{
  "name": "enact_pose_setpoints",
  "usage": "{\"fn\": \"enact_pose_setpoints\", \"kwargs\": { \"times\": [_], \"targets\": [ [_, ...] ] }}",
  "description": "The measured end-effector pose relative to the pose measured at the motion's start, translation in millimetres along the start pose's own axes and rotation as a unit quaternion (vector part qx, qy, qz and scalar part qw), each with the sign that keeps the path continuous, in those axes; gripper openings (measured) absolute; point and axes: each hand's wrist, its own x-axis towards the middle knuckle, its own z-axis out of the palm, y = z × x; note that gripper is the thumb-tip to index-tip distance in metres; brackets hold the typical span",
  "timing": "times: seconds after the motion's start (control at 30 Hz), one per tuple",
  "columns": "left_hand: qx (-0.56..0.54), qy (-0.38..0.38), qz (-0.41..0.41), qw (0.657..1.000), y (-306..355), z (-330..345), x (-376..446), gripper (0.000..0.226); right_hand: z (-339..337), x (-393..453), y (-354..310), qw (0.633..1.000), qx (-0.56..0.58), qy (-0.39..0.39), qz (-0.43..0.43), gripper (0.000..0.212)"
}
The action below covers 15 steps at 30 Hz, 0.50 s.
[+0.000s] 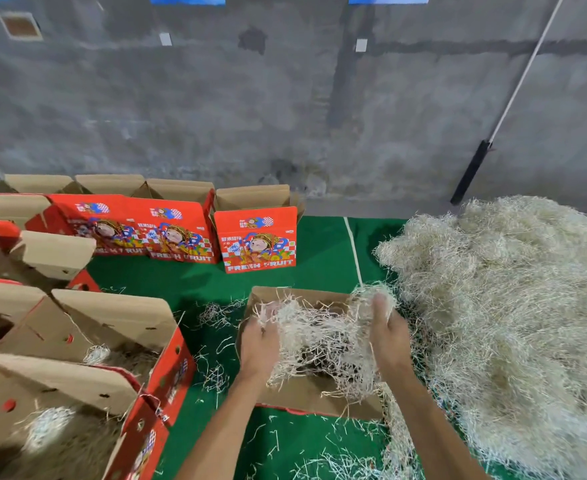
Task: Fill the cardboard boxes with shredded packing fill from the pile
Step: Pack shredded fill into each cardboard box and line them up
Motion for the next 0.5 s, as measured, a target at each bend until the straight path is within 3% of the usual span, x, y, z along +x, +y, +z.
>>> {"fn": "enact_pose_setpoints", "kwargs": {
  "times": [0.07,0.13,0.23,0.3,0.37,0.43,0.5],
  "targets": [
    [0.055,-0.056,-0.012,0.997,-1.2,30.4,-18.4,0.042,29.4,-15.4,-1.0,0.994,-0.036,-0.105,0.000,0.058],
    [0.092,-0.074,0.037,0.992,5.2,47.2,-34.0,0.061,52.0,-27.6,1.9,0.981,-0.104,-0.154,-0.059,0.066],
    [0.078,-0.047,0.082,0.992,11.1,17.2,-15.8,0.061,25.8,-15.9,1.8,0.987,-0.100,-0.120,-0.033,0.064],
    [0.048,0.012,0.066,0.997,5.0,-19.0,5.6,0.061,-10.4,0.4,5.4,0.997,-0.067,-0.041,0.014,0.066],
    [0.072,0.023,0.051,0.996,5.3,-31.1,14.6,0.066,-23.5,10.8,6.5,0.999,0.009,-0.033,0.041,0.072],
    [0.122,-0.044,0.014,0.991,4.9,-6.7,12.1,0.092,-4.2,4.5,0.5,0.992,0.038,-0.109,0.056,0.063],
    [0.164,-0.099,-0.002,0.982,3.4,24.6,4.1,0.085,23.2,-8.6,-0.7,0.978,0.000,-0.208,0.030,0.044]
  ]
}}
